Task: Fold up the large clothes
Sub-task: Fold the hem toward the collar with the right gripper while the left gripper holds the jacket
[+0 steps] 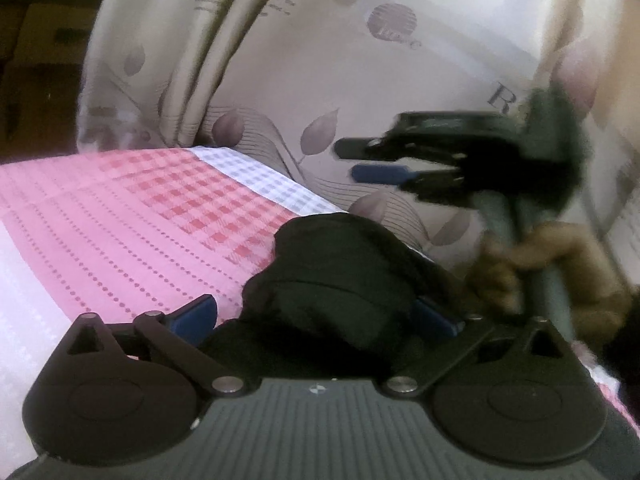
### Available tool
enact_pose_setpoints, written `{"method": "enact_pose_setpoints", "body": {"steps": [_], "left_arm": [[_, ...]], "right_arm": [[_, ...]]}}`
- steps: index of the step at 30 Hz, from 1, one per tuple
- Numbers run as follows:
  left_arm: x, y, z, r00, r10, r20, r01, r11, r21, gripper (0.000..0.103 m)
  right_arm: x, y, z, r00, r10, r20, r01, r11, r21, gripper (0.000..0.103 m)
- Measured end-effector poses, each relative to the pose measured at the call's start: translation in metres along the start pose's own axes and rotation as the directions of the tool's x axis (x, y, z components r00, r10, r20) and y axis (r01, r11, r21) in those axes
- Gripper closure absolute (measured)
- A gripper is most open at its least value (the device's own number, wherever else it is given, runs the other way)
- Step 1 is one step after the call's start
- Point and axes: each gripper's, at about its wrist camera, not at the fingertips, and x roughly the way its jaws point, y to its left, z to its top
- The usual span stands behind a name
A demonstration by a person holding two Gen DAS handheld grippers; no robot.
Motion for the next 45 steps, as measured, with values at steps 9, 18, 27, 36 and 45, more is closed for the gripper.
{"method": "enact_pose_setpoints", "body": {"steps": [9, 18, 27, 36, 45], "left_arm": [[0.0, 0.002, 0.0, 1.0, 0.012, -0.006, -0.012, 1.0, -0.004, 0.001], [0.003, 0.006, -0.001, 0.999, 0.022, -0.026, -0.023, 0.999, -0.029, 0.001], [0.003, 0.004, -0.001, 0.999, 0.045, -0.014, -0.046, 0.999, -0.024, 0.001], [0.007, 0.008, 0.0, 0.996, 0.09, -0.027, -0.091, 0.995, -0.037, 0.001], [0.003, 0.0, -0.001, 0.989, 0.147, -0.014, -0.147, 0.989, 0.029, 0.001]], "right_arm": [[0.032, 0.026, -0.057, 0.965, -0.054, -0.255, 0.003, 0.981, -0.196, 0.084], [0.019, 0.011, -0.063, 0.98, 0.011, -0.2, -0.026, 0.997, -0.072, 0.082], [-0.06, 0.016, -0.066, 0.991, -0.099, -0.085, 0.095, 0.995, -0.043, 0.082], [-0.041, 0.007, -0.126, 0.976, -0.203, -0.08, 0.2, 0.979, -0.042, 0.084], [-0.175, 0.075, -0.145, 0.938, -0.272, 0.214, 0.259, 0.962, 0.085, 0.043]]}}
